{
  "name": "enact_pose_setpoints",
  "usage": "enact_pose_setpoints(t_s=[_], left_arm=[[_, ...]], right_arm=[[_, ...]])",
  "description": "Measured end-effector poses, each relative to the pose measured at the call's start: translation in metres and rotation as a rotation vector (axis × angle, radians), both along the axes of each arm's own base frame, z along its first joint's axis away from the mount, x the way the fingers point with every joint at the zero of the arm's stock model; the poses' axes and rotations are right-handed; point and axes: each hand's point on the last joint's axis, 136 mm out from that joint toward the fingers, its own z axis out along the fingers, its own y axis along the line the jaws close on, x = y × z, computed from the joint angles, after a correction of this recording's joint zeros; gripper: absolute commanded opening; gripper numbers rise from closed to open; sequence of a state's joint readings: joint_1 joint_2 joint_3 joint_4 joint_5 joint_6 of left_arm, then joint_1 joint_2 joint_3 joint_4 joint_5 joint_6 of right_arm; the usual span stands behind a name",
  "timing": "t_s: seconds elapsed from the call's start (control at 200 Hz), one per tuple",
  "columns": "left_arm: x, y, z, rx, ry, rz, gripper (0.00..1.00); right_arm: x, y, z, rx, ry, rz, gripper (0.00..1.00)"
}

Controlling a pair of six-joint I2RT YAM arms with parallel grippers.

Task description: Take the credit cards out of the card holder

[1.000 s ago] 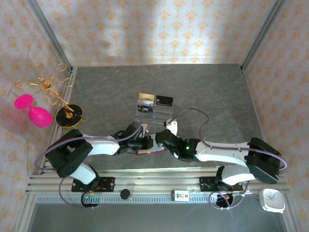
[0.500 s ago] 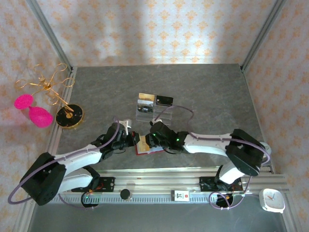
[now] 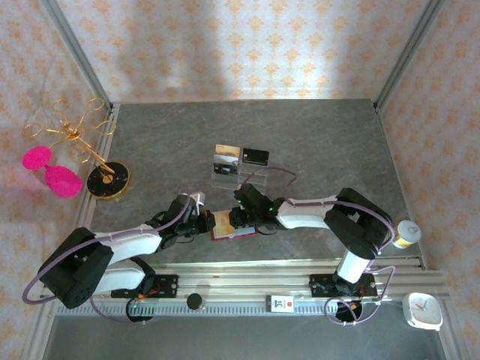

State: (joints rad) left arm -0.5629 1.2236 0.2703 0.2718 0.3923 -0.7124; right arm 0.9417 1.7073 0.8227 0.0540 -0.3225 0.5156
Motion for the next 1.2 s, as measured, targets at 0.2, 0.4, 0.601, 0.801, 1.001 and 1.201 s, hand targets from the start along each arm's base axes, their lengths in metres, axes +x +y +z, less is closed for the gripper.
enact_pose_setpoints(t_s=[0.2,0.4,0.601,0.801,1.001,1.201], left_arm=[[0.0,0.0,0.009,-0.01,-0.025,-0.004,0.0],[-0.006,0.004,-0.003,0.011,0.009,-0.005,0.0],[-0.002,0.001,-0.007,0.006,0.002,-0.005,0.0],[0.001,-0.001,-0.007,-0.001,-0.007,-0.007,0.0],[0.002,-0.002,-0.006,-0.004,-0.011,-0.007,0.0],[0.002,-0.002,-0.005,-0.005,-0.013,-0.008,0.0]], right_arm=[[-0.001,0.001,0.001,0.005,0.004,0.005,0.18],[0.0,0.004,-0.002,0.009,0.013,0.006,0.19],[-0.001,0.01,0.0,0.043,0.031,0.018,0.19],[0.001,0.009,-0.001,0.055,0.045,0.005,0.06],[0.004,0.006,-0.002,0.061,0.042,-0.02,0.0],[0.004,-0.012,0.001,0.051,0.014,-0.093,0.0]])
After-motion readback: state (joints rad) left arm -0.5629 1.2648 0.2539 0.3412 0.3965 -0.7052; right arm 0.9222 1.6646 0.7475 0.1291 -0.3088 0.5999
